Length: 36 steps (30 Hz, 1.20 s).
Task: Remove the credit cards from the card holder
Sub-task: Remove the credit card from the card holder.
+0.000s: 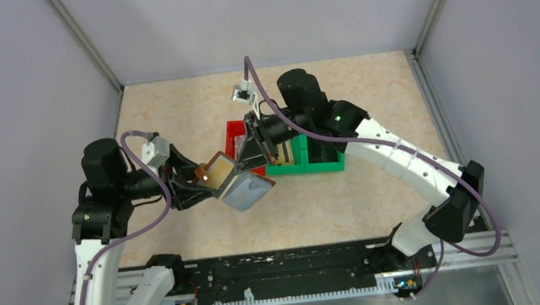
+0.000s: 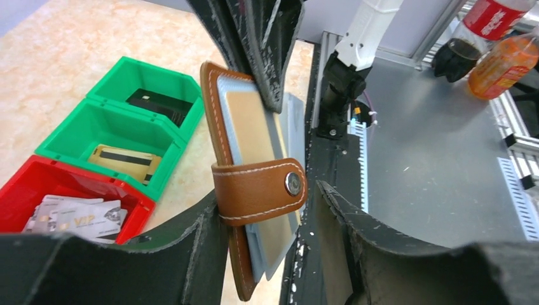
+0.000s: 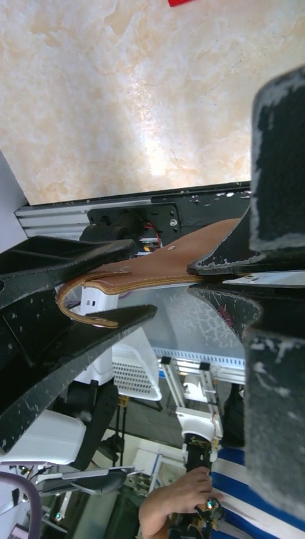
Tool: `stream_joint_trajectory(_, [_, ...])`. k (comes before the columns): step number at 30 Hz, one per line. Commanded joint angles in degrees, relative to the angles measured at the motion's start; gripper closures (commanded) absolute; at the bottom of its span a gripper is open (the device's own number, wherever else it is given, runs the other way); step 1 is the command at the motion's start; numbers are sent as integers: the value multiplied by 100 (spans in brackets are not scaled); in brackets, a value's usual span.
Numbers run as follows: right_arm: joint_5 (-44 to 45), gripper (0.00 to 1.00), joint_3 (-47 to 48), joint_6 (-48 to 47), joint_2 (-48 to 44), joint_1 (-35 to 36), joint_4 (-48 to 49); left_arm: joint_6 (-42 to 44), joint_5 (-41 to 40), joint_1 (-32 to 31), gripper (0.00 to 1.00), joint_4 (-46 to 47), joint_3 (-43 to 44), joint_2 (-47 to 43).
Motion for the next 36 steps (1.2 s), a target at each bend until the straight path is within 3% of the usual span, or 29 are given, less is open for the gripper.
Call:
stream_joint_trajectory(1, [-158, 100, 456, -163, 32, -44, -5, 715, -336, -25, 45, -216, -171, -59])
stream_joint_trajectory(6, [-221, 100, 508, -209, 64, -42, -42, 699, -461, -25, 49, -88, -300, -126])
stream_joint_trajectory(11, [-263, 100, 631, -333, 157, 13, -206, -36, -55, -25, 52, 387, -304, -82])
stream_joint_trajectory(13, [-276, 100, 626, -326, 192, 33, -187, -791, 223, -25, 54, 953, -379, -75])
stream_joint_trajectory(15, [-292, 100, 524, -257, 188, 53, -62, -2065, 559, -25, 56, 1783, -572, -75])
stream_joint_trajectory(19, [-332, 100, 358, -181, 152, 99, 187, -3855, 548, -25, 65, 3549, -947, -101])
stream_joint_trajectory(26, [-368, 100, 138, -224, -6, 108, 329, -4148, 306, -23, 79, 3584, -748, -32])
stream_joint_trajectory(36, [-233, 100, -17, -261, -184, 85, 448, -5848, 306, -25, 75, 4948, -932, -18])
